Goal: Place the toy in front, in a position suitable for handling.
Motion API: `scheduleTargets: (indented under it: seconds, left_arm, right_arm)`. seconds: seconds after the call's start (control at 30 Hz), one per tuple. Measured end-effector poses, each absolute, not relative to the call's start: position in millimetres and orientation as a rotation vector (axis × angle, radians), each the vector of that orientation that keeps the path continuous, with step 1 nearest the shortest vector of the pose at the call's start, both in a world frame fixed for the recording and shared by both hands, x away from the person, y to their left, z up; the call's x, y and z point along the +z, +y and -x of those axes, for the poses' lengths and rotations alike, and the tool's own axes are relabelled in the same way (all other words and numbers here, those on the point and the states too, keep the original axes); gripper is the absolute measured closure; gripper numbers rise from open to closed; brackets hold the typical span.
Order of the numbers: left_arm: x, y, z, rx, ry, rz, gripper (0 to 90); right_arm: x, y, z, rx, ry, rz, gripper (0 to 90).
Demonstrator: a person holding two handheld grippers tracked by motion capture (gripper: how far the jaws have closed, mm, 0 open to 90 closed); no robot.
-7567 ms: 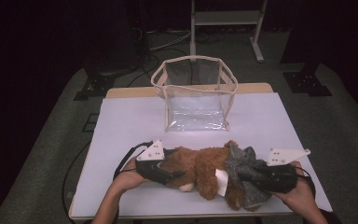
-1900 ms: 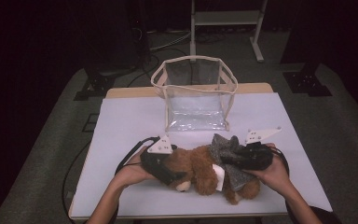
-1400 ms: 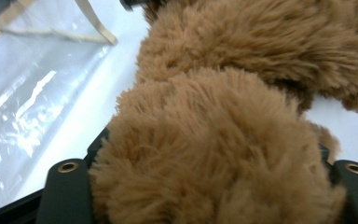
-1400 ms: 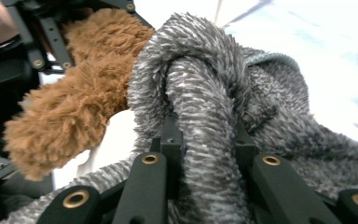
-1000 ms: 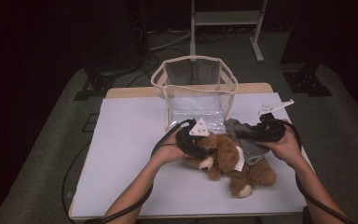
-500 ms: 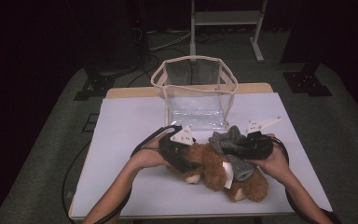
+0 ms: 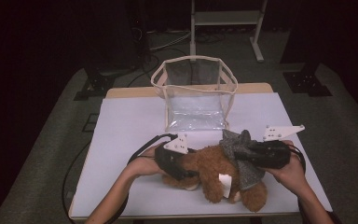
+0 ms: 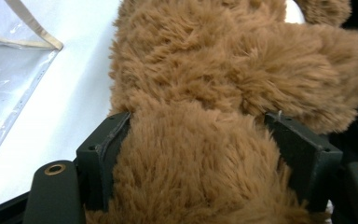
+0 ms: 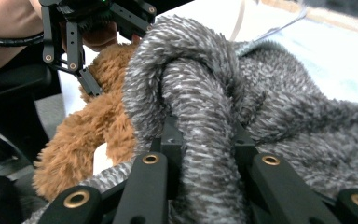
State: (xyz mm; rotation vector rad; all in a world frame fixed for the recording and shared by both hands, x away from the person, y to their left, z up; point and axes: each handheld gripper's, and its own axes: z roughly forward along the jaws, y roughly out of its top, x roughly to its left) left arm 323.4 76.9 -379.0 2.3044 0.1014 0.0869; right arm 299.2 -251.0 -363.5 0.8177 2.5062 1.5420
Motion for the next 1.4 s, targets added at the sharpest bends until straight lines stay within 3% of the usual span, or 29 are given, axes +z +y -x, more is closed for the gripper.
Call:
scheduleTargets:
  seconds: [0.27, 0.63, 0.87, 1.03, 1.4]
  left_arm:
    - [-380.1, 87.4, -308.1, 0.176, 0.104, -2.345, 27.7]
    - [-385.9, 113.0, -297.9, 0.161, 0.202, -2.290, 27.9]
    - [-374.6, 103.5, -305.7, 0.161, 0.176, -2.282, 19.2]
    - [-380.8, 93.1, -314.0, 0.078, 0.181, -2.292, 19.3]
    - [-385.2, 96.3, -303.4, 0.073, 0.145, -2.298, 22.4]
  right_arm:
    - [-371.2, -236.5, -300.4, 1.540, 2.536, -0.783, 73.2]
    - [-368.0, -199.9, -333.4, 1.480, 2.588, -0.690, 73.0]
    - [-374.2, -211.8, -312.7, 1.514, 2.586, -0.675, 74.6]
    - [-371.9, -218.6, -299.2, 1.527, 2.593, -0.654, 74.3]
    - [-354.0, -230.7, -298.8, 1.548, 2.537, -0.678, 72.9]
